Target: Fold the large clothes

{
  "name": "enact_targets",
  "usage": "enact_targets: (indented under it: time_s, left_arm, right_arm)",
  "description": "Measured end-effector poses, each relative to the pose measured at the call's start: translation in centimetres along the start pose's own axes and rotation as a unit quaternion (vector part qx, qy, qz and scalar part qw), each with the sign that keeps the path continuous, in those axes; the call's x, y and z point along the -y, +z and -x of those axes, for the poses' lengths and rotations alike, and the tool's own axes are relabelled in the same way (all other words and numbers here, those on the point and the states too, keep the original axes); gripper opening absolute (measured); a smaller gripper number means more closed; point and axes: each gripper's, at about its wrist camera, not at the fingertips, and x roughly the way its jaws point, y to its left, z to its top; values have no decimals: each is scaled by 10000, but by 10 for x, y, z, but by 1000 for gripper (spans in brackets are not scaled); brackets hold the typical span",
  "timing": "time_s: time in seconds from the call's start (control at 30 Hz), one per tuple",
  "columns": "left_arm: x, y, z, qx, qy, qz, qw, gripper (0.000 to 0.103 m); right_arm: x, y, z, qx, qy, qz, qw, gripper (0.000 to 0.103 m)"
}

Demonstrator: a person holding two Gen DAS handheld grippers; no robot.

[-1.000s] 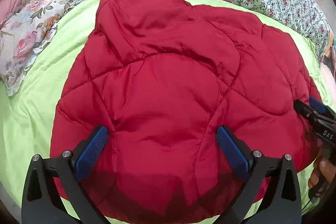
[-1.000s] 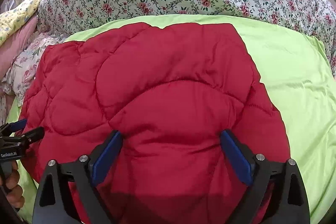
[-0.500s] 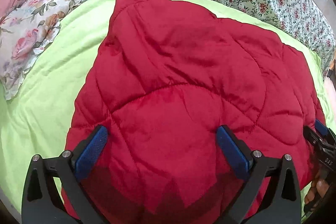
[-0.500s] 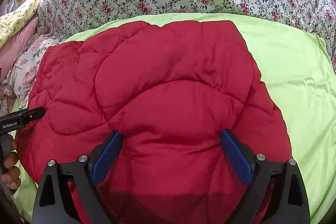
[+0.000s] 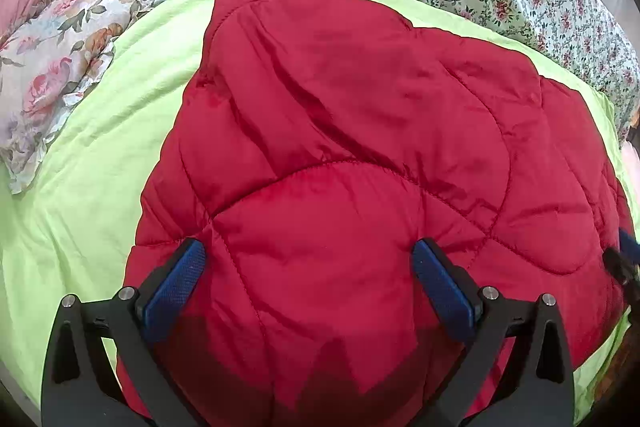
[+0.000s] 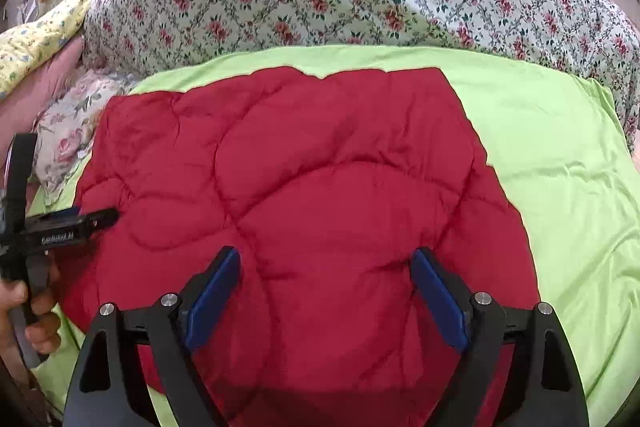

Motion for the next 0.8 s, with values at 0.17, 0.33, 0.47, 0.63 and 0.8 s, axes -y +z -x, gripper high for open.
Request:
enact_targets:
  time_s: [0.17, 0.33, 0.47, 0.63, 0.8]
  left_arm:
    - [-1, -7, 26, 133, -103, 9, 9999, 103]
    - [8, -24, 51, 238, -350, -144, 9990, 103]
    - [13, -28, 25, 32, -247, -209, 9995, 103]
    - [12, -18, 17, -6, -186, -127, 9997, 103]
    - [12, -29, 32, 68, -130, -169, 9997, 103]
  right_arm:
    - [11, -8, -19, -162, 30, -46, 9999, 90]
    - [14, -7, -24, -129, 100, -120, 9998, 94]
    - [13, -6, -27, -107, 67, -110, 9999, 96]
    - [13, -3, -28, -152, 70, -108, 9998, 96]
    - [12, -4, -11, -108, 53, -171, 9998, 94]
